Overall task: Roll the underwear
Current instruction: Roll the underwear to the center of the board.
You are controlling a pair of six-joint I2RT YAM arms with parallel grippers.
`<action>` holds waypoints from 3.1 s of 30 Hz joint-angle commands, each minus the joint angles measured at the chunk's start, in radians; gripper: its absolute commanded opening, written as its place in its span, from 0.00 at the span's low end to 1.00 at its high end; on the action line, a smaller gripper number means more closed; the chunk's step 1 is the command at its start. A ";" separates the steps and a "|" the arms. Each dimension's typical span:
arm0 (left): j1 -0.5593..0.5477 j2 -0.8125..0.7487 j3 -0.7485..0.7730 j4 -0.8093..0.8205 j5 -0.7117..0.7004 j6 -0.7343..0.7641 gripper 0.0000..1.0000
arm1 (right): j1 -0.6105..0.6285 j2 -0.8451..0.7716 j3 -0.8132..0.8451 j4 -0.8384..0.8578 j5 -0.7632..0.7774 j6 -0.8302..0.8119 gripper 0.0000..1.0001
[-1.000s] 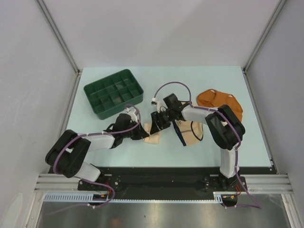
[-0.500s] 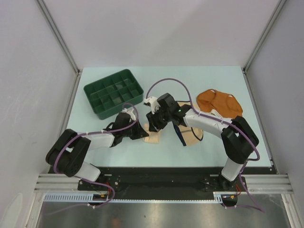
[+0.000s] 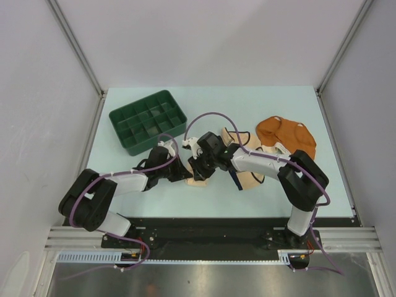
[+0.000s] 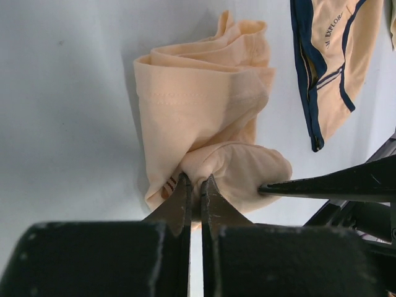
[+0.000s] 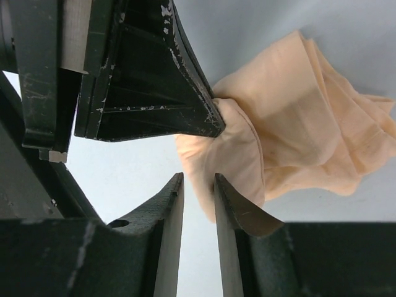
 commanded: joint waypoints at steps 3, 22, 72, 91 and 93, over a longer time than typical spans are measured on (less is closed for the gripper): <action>0.026 -0.006 -0.029 -0.118 -0.092 0.050 0.00 | 0.001 0.034 -0.022 0.012 0.066 0.021 0.29; 0.025 -0.242 -0.082 -0.133 -0.124 0.090 0.65 | -0.019 0.169 -0.037 0.092 0.134 0.051 0.28; 0.154 0.032 0.074 -0.205 0.204 0.054 0.00 | 0.211 0.031 -0.189 0.233 0.461 -0.174 0.59; 0.169 -0.061 0.114 -0.262 0.203 0.068 0.39 | 0.202 0.106 -0.186 0.059 0.274 -0.039 0.00; 0.174 -0.092 0.120 -0.291 0.157 0.083 0.50 | 0.198 0.079 -0.183 0.031 0.226 -0.031 0.00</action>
